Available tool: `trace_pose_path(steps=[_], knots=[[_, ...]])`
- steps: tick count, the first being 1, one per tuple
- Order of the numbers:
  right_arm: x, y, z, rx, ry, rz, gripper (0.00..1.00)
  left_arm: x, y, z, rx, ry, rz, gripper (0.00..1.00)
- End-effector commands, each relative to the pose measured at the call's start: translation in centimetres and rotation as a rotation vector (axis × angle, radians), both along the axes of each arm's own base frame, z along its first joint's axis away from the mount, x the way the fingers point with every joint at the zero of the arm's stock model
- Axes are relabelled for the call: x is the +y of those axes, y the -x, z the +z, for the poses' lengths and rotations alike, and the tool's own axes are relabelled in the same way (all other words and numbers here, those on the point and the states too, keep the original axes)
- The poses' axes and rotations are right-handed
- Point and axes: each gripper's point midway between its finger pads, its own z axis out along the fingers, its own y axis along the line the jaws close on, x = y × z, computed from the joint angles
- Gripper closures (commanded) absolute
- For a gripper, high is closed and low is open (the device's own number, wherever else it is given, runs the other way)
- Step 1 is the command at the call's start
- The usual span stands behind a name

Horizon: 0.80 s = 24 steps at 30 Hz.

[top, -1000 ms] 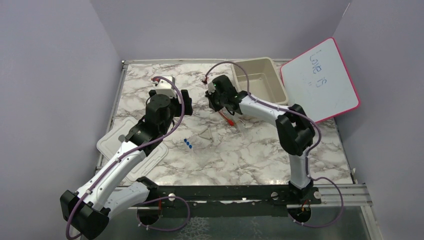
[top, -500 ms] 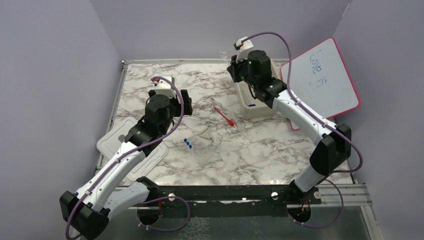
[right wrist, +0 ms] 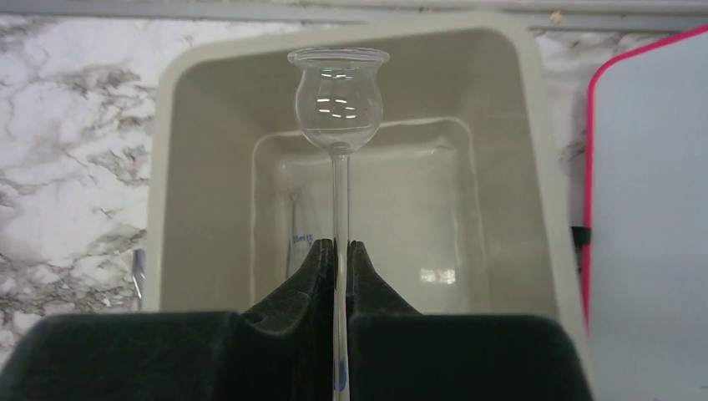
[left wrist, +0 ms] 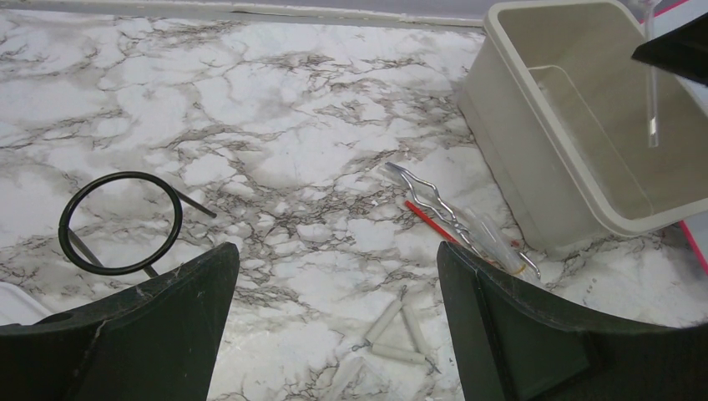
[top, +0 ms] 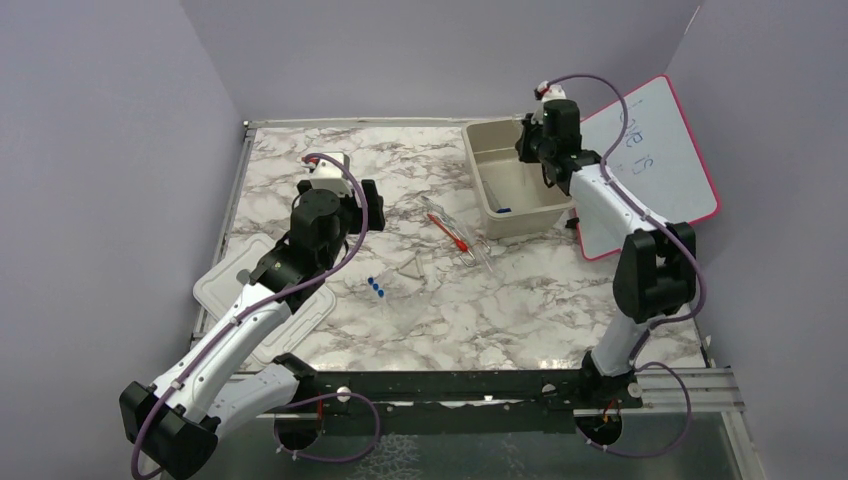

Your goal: Organize the chemistry lab equipment

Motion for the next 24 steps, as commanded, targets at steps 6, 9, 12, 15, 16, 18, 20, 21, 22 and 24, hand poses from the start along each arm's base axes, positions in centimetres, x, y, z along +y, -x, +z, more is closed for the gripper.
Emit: trace_pose_path(steps=[6, 9, 12, 15, 16, 18, 20, 21, 22, 24], knots=[[1.7, -0.1, -11.2, 0.208, -0.014, 0.071, 0.99, -0.2, -0.4, -0.1, -0.004, 0.0, -0.003, 0.09], [1.9, -0.1, -13.3, 0.247, -0.007, 0.088, 0.99, -0.2, -0.4, -0.2, -0.002, -0.002, -0.004, 0.09], [1.7, 0.0, -15.0, 0.276, 0.011, 0.088, 0.99, -0.3, -0.4, -0.3, 0.001, -0.002, -0.004, 0.09], [1.7, 0.3, -16.8, 0.317, 0.035, 0.104, 0.99, -0.3, -0.5, -0.3, 0.001, -0.003, -0.005, 0.09], [1.7, 0.4, -17.4, 0.327, 0.042, 0.113, 0.98, -0.3, -0.5, -0.4, 0.003, -0.004, -0.006, 0.09], [1.8, 0.5, -18.5, 0.346, 0.055, 0.129, 0.97, -0.3, -0.5, -0.4, 0.004, -0.004, -0.006, 0.09], [1.9, 0.5, -19.1, 0.36, 0.059, 0.137, 0.96, -0.4, -0.5, -0.5, 0.007, -0.005, -0.009, 0.09], [1.9, 0.5, -19.1, 0.364, 0.058, 0.14, 0.95, -0.4, -0.5, -0.5, 0.007, -0.006, -0.009, 0.09], [2.1, 0.6, -19.3, 0.372, 0.053, 0.149, 0.94, -0.3, -0.5, -0.5, 0.005, -0.005, -0.009, 0.09], [2.6, 0.7, -19.3, 0.384, 0.043, 0.174, 0.91, -0.3, -0.4, -0.5, 0.007, -0.006, -0.009, 0.09]])
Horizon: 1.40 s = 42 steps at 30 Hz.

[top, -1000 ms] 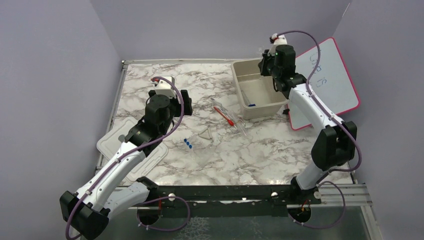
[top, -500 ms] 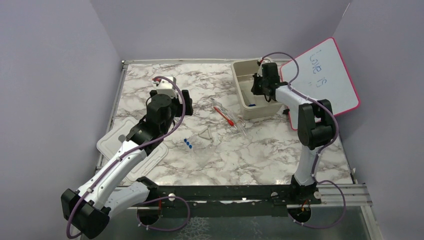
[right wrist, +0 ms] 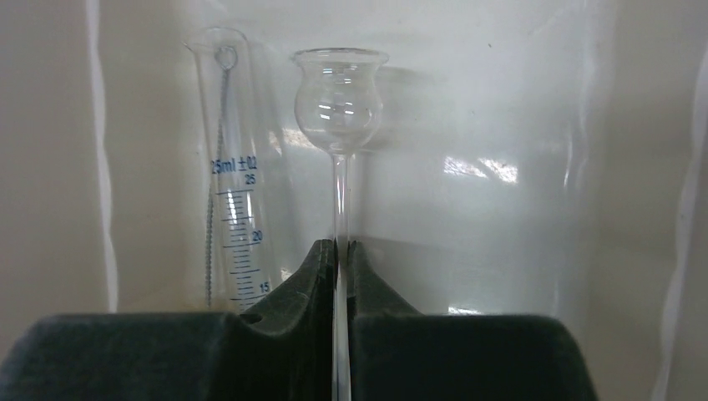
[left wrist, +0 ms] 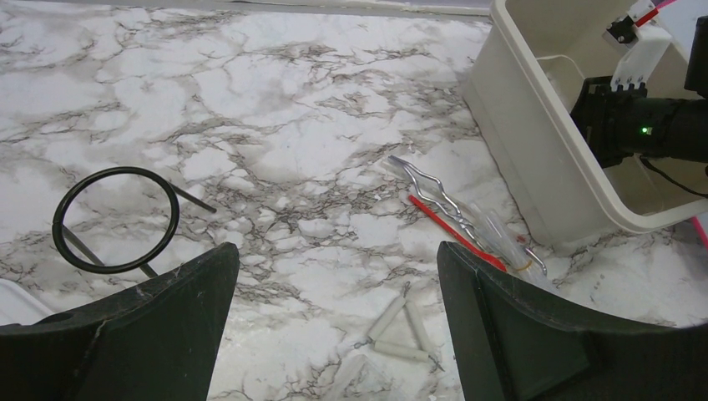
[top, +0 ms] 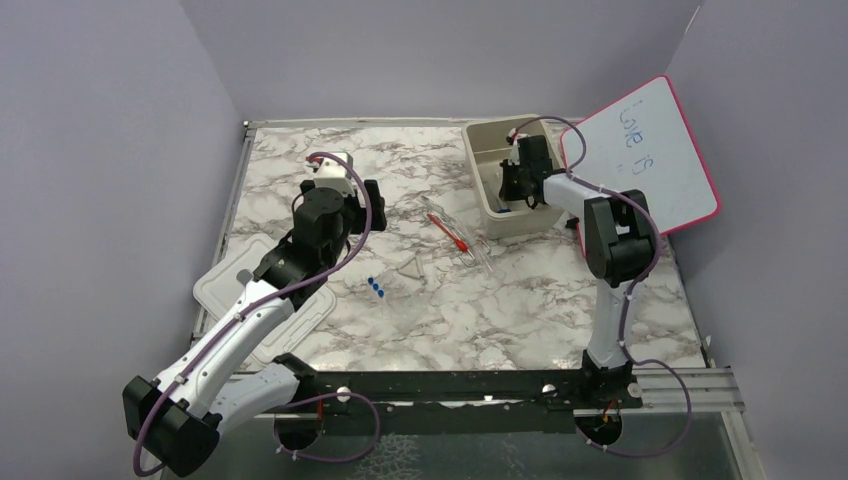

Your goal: Organize the chemistry lab equipment

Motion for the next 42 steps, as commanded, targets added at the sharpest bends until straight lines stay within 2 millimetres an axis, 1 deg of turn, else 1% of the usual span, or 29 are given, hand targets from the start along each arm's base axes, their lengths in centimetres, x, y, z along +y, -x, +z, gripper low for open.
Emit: trace_pose_path(steps=[1, 3, 5, 8, 14, 16, 19, 23, 25, 27, 30, 32, 33, 37, 39, 42], knots=[[1.1, -0.2, -0.1, 0.019, -0.028, 0.063, 0.89, -0.1, -0.1, 0.3, -0.014, 0.008, -0.008, 0.09], [1.2, -0.1, 0.1, 0.028, -0.032, 0.054, 0.82, -0.2, -0.1, 0.3, -0.014, 0.007, -0.012, 0.09], [1.1, 0.0, 0.9, 0.024, -0.038, 0.043, 0.74, -0.2, -0.1, 0.3, -0.013, 0.006, -0.013, 0.09], [0.9, 0.1, 3.5, -0.014, -0.05, 0.02, 0.65, -0.2, -0.1, 0.3, -0.014, 0.006, -0.014, 0.09], [0.8, 1.1, 9.9, -0.088, -0.088, 0.008, 0.57, -0.3, 0.0, 0.5, -0.018, 0.012, -0.02, 0.09], [0.7, 1.7, 11.7, -0.105, -0.095, 0.001, 0.56, -0.3, 0.0, 0.4, -0.016, 0.011, -0.023, 0.09], [1.2, 2.9, 13.9, -0.125, -0.102, 0.014, 0.56, -0.4, 0.1, 0.4, -0.014, 0.014, -0.029, 0.09], [3.2, 5.1, 16.6, -0.167, -0.11, 0.051, 0.55, -0.6, 0.1, 0.3, -0.011, 0.017, -0.037, 0.09], [4.8, 6.5, 18.0, -0.198, -0.113, 0.081, 0.55, -0.6, 0.2, 0.5, -0.012, 0.02, -0.038, 0.09], [6.7, 7.8, 18.9, -0.221, -0.103, 0.116, 0.55, -0.5, 0.2, 0.6, -0.016, 0.021, -0.035, 0.09], [9.4, 9.8, 19.1, -0.23, -0.077, 0.167, 0.55, -0.2, 0.3, 0.8, -0.024, 0.022, -0.024, 0.09], [11.0, 11.0, 18.3, -0.223, -0.051, 0.212, 0.55, 0.0, 0.4, 0.9, -0.03, 0.023, -0.016, 0.09], [11.4, 11.4, 17.5, -0.216, -0.027, 0.219, 0.55, 0.1, 0.4, 0.9, -0.032, 0.023, -0.012, 0.09], [12.3, 12.7, 13.6, -0.165, 0.098, 0.263, 0.55, 0.3, 0.5, 1.0, -0.039, 0.024, -0.007, 0.09], [12.2, 13.1, 11.8, -0.139, 0.174, 0.262, 0.55, 0.3, 0.5, 1.1, -0.039, 0.022, -0.007, 0.09], [11.8, 13.1, 9.6, -0.121, 0.278, 0.237, 0.54, 0.2, 0.3, 0.9, -0.035, 0.018, -0.009, 0.09]])
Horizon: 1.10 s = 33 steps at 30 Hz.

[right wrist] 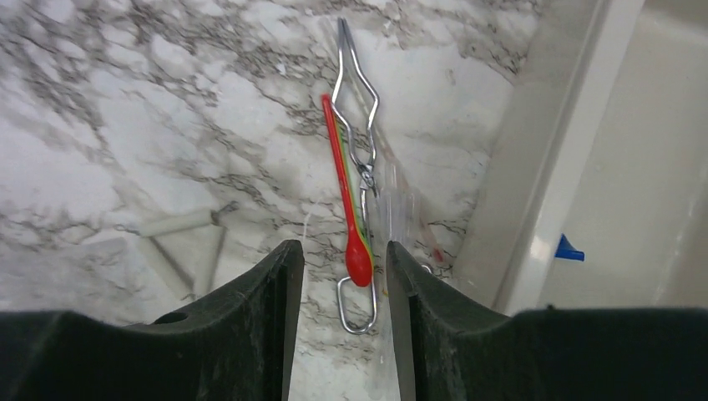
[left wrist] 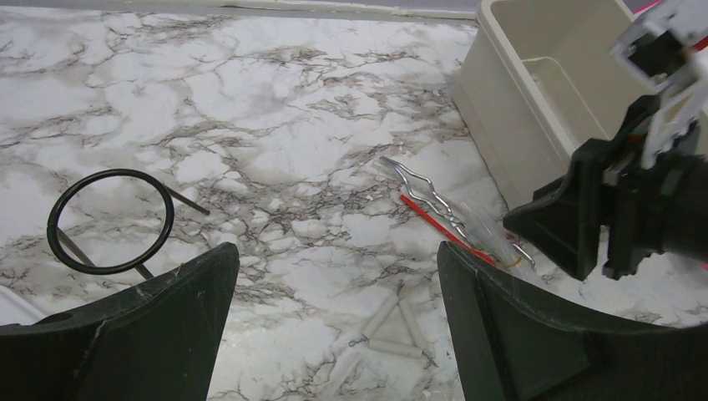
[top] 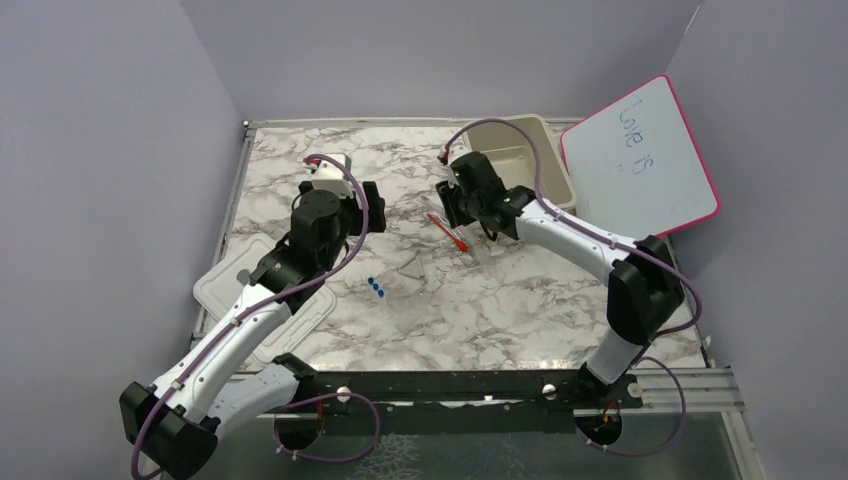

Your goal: Organize the chemistry lab equipment

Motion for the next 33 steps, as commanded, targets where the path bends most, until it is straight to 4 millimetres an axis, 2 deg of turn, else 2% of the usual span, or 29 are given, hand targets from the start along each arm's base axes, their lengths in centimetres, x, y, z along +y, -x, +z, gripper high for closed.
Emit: trace_pose_path(steps=[1, 3, 7, 11, 17, 22, 25, 27, 33], knots=[[-2.3, -0.1, -4.4, 0.007, 0.233, -0.077, 0.54, 0.2, -0.2, 0.3, -0.018, 0.002, 0.011, 0.09], [-2.6, -0.3, -5.4, 0.0, 0.288, -0.086, 0.54, 0.2, -0.2, 0.2, -0.016, 0.002, 0.009, 0.09], [-3.7, -0.9, -7.7, -0.005, 0.413, -0.122, 0.63, 0.2, -0.2, 0.1, -0.013, -0.005, 0.008, 0.09], [-4.8, -0.8, -9.9, 0.027, 0.509, -0.14, 0.64, 0.2, -0.3, 0.0, -0.011, -0.006, 0.009, 0.09], [-4.4, -0.2, -12.0, 0.072, 0.51, -0.103, 0.63, 0.0, -0.4, -0.2, -0.005, -0.008, 0.005, 0.09], [-3.9, 0.2, -13.2, 0.111, 0.498, -0.069, 0.73, 0.1, -0.3, -0.2, -0.004, -0.01, 0.005, 0.09], [-3.7, 0.1, -12.8, 0.103, 0.486, -0.068, 0.83, 0.1, -0.3, -0.2, -0.005, -0.009, 0.006, 0.09], [-3.5, -0.1, -11.7, 0.081, 0.463, -0.075, 0.86, 0.1, -0.3, -0.2, -0.005, -0.009, 0.005, 0.09], [-2.2, -0.3, -5.9, -0.009, 0.315, -0.07, 0.87, 0.0, -0.3, -0.2, -0.006, -0.007, 0.004, 0.09]])
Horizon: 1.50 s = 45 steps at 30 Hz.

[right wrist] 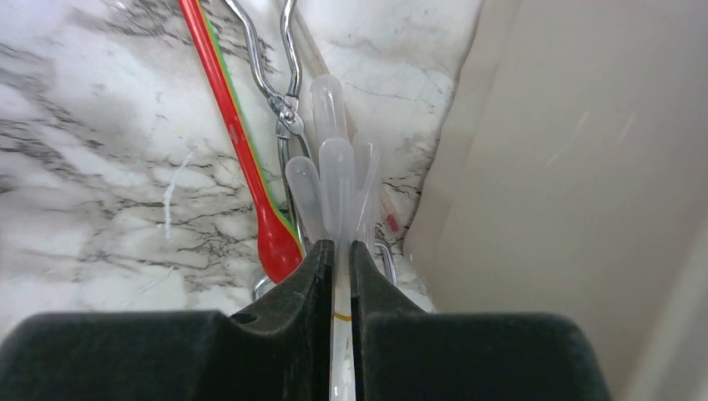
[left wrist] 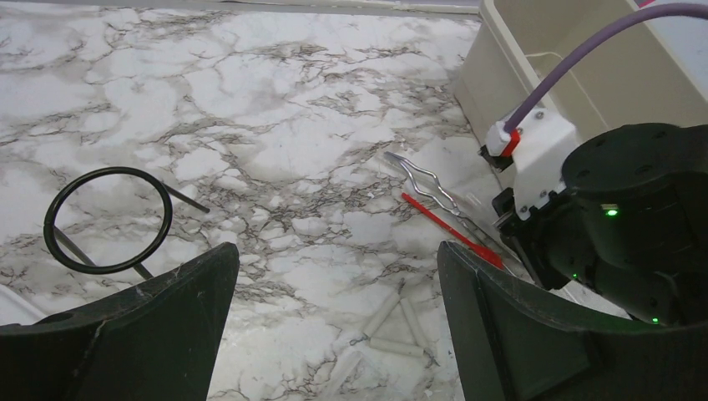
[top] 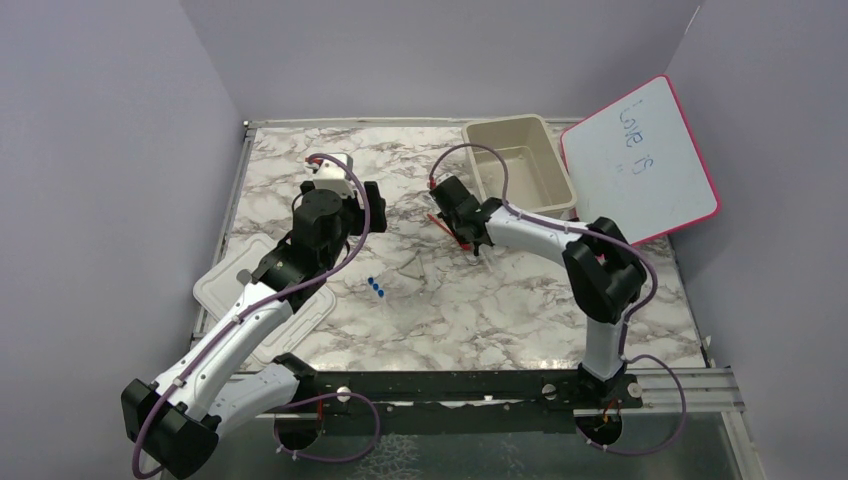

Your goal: Organize the chemistry lab equipment

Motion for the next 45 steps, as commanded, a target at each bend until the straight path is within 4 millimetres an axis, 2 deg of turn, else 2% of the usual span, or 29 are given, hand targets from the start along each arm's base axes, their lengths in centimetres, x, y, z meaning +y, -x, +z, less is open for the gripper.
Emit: trace_pose_path(steps=[1, 7, 10, 12, 16, 19, 22, 25, 27, 30, 37, 41, 45], knots=[[2.1, 0.0, 6.5, -0.096, -0.175, 0.04, 0.87, 0.1, -0.2, 0.3, -0.018, 0.001, 0.004, 0.09], [4.9, 0.4, 13.8, -0.166, -0.384, 0.143, 0.87, 0.1, -0.2, 0.2, -0.016, -0.001, 0.005, 0.09], [5.5, -0.5, 17.6, -0.237, -0.442, 0.154, 0.87, 0.2, -0.2, 0.3, -0.017, -0.001, 0.006, 0.09], [5.2, -1.5, 20.2, -0.295, -0.476, 0.147, 0.87, 0.2, -0.2, 0.2, -0.014, -0.004, 0.008, 0.09], [2.6, -4.3, 24.5, -0.405, -0.537, 0.087, 0.87, 0.2, -0.2, 0.1, -0.012, -0.004, 0.009, 0.09], [-0.7, -6.8, 25.7, -0.448, -0.545, 0.014, 0.87, 0.2, -0.3, -0.1, -0.009, -0.005, 0.008, 0.09], [-3.8, -9.2, 24.5, -0.447, -0.543, -0.067, 0.87, 0.1, -0.3, -0.2, -0.006, -0.005, 0.006, 0.09], [-6.3, -10.9, 21.7, -0.403, -0.521, -0.14, 0.87, 0.1, -0.3, -0.3, -0.004, -0.006, 0.006, 0.09], [-7.0, -11.7, 19.6, -0.35, -0.546, -0.154, 0.87, 0.1, -0.3, -0.4, -0.003, -0.006, 0.007, 0.09], [-6.9, -12.2, 16.2, -0.267, -0.551, -0.164, 0.87, 0.0, -0.4, -0.6, 0.002, -0.007, 0.005, 0.09], [-5.1, -12.3, 9.3, -0.106, -0.595, -0.177, 0.87, -0.1, -0.4, -0.8, 0.01, -0.009, 0.003, 0.09], [-5.0, -12.4, 6.9, -0.067, -0.603, -0.209, 0.85, 0.0, -0.4, -0.8, 0.009, -0.01, 0.007, 0.09], [-5.1, -12.3, 5.7, -0.038, -0.592, -0.234, 0.78, 0.0, -0.4, -0.9, 0.013, -0.013, 0.005, 0.09]])
